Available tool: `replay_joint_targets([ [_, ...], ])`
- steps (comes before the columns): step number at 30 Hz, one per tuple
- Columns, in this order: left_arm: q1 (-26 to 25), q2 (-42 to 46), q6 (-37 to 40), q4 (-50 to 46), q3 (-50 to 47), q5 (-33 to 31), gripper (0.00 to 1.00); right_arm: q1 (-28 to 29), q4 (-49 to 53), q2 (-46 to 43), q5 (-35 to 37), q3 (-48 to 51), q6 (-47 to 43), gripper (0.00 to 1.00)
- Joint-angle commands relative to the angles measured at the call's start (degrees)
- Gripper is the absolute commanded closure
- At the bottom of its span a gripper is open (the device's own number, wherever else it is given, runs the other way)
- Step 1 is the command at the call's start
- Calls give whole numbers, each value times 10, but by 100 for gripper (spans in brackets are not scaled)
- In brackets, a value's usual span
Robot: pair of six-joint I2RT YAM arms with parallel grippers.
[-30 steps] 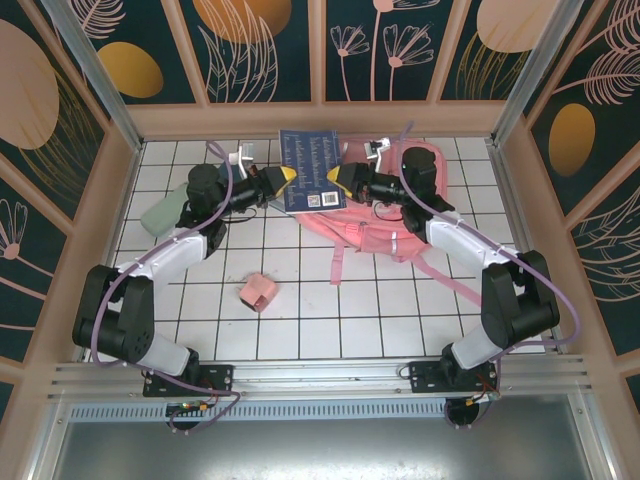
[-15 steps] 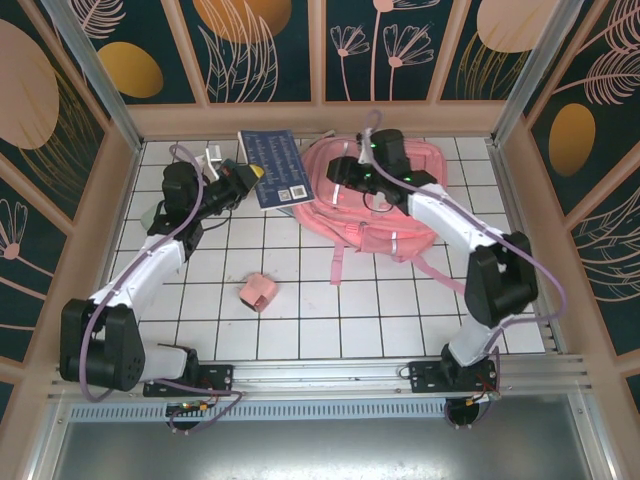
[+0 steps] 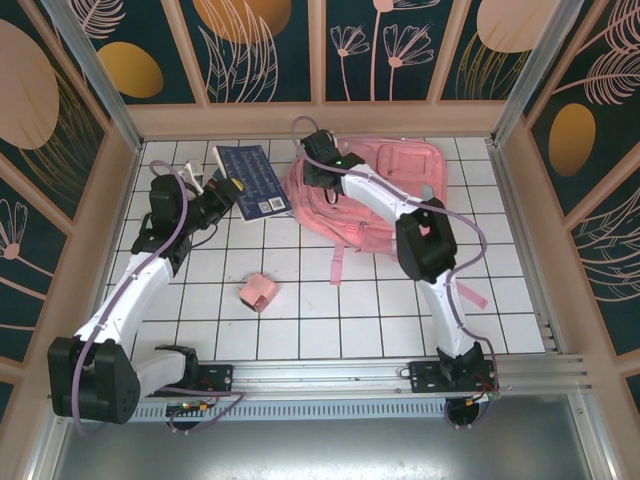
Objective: Pack the student bag
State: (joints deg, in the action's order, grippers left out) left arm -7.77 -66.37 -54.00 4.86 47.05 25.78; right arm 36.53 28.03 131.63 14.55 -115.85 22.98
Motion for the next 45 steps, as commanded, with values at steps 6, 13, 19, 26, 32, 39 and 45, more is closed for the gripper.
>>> replay_joint_targets([
  [6,2,43,20,-8,-19,3,100,4,99,100,119,-117,10,57],
  [13,2,46,24,-7,-21,10,100,0,89,68,116,-68,17,100],
  [19,2,28,19,19,-30,15,100,1,32,-43,81,13,-2,100],
  [26,2,-16,-1,76,-41,34,100,1,6,-175,23,82,-39,100],
  [32,-1,-75,-54,184,-63,72,100,-22,-16,-285,-50,163,-59,100],
  [39,-77,-163,-86,266,-31,61,100,-88,-60,-399,-232,248,-61,100],
  [45,-150,-261,-122,343,11,43,100,-146,-77,-449,-320,278,-34,100],
])
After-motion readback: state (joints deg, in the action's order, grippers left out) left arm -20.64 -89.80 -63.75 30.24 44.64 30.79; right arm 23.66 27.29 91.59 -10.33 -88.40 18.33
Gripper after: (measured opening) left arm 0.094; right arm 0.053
